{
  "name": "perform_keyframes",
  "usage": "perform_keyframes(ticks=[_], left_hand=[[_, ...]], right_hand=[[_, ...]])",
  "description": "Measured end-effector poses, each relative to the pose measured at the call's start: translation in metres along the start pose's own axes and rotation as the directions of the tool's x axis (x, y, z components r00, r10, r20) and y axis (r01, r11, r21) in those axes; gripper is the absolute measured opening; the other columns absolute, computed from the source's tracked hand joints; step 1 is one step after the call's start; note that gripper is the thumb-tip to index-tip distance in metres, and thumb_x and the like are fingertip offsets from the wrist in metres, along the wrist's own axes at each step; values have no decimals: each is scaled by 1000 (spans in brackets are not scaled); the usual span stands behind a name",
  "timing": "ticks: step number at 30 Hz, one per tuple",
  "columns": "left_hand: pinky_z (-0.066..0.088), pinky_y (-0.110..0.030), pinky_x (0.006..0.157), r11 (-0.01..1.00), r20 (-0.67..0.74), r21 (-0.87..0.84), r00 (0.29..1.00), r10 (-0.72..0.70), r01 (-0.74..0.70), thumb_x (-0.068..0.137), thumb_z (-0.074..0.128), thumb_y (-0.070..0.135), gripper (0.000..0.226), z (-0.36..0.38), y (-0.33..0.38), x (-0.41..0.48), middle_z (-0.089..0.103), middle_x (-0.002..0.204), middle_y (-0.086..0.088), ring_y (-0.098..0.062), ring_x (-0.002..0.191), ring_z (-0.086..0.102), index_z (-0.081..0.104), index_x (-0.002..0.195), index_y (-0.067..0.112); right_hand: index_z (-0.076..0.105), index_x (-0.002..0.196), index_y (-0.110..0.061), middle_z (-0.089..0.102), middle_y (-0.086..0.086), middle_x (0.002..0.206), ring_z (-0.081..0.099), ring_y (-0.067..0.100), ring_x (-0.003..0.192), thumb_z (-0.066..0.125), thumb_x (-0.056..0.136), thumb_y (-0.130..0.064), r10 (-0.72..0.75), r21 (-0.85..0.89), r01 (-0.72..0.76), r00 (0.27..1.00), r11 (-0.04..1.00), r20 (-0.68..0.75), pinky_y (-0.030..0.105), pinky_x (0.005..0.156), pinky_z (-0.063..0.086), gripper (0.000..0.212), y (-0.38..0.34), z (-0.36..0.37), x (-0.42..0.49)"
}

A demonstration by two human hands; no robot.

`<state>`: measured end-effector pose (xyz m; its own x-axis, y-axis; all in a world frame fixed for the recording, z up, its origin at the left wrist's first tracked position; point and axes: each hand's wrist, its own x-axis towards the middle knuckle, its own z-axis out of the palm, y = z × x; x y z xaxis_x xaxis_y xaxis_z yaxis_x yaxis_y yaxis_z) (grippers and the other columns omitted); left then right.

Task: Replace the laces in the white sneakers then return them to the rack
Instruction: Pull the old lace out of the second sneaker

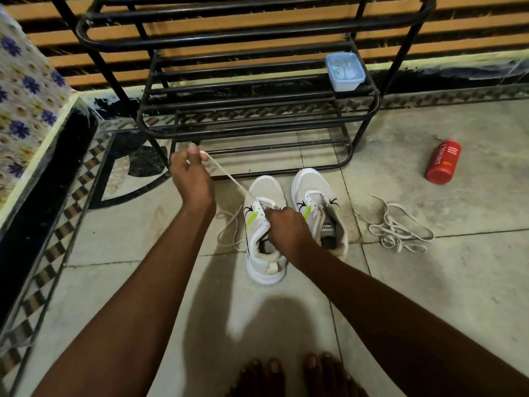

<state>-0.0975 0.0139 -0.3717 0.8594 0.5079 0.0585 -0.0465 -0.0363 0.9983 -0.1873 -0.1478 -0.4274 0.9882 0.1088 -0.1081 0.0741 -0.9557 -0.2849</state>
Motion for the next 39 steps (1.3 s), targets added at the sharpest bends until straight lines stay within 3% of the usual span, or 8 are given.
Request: perform_keyframes(ticks=[3,5,8,11,13,28,36,39], left_hand=[[47,-31,58,898,114,-352,965,-238,263,113,37,23,36,7,6,-1,52,75,-11,-17,63,55,49,80,14],[40,-24,47,905,231,-293,941,-247,310,114,33,28,32,5,-3,-7,55,69,-11,-17,51,52,45,86,15],[46,-30,57,912,535,328,844,35,-246,111,40,24,9,-9,-26,-6,68,79,-7,-21,60,59,48,111,20],[53,-43,86,531,776,584,614,-143,-614,100,60,23,32,-10,-38,-8,72,103,-6,-31,98,66,54,131,24],[47,-43,100,468,782,612,576,-237,-638,96,67,30,32,-5,-41,-17,70,118,-4,-32,115,60,62,127,24],[42,-44,99,415,487,820,861,-146,-393,75,89,41,25,12,-49,-38,47,125,-9,-36,122,38,75,92,29],[47,-39,77,869,496,489,842,-211,-71,88,75,15,23,-3,-63,-38,69,89,-15,-24,90,59,56,77,11],[50,-38,80,898,457,441,864,-212,-13,90,70,11,21,-4,-66,-43,71,78,-7,-22,78,64,53,78,8]], right_hand=[[64,106,-9,70,17,100,67,40,96,55,81,-6,1,-2,-1,1000,1000,3,39,80,53,26,-1,0,0],[64,105,-10,70,17,99,68,40,95,56,81,-6,1,3,-1,1000,1000,1,39,80,53,26,0,0,0],[64,103,-11,71,14,98,68,38,94,57,80,-6,1,18,-1,1000,1000,-3,38,79,53,24,-2,0,0],[62,102,-13,71,12,98,68,38,93,52,82,-5,1,61,2,999,998,-50,37,76,52,23,1,4,-3],[64,107,-14,71,8,105,68,35,96,52,85,-5,-6,99,17,994,995,-105,37,77,50,27,6,8,-7],[61,110,-10,69,13,108,68,37,101,44,88,1,-15,-26,14,999,1000,-48,40,85,53,30,-2,1,-7],[62,106,-11,69,12,106,68,36,100,43,92,0,17,5,-17,997,1000,-81,38,83,51,26,-3,-1,-10],[60,105,-11,68,11,105,67,37,99,44,90,1,27,37,-23,996,999,-91,38,80,50,26,-3,0,-11]])
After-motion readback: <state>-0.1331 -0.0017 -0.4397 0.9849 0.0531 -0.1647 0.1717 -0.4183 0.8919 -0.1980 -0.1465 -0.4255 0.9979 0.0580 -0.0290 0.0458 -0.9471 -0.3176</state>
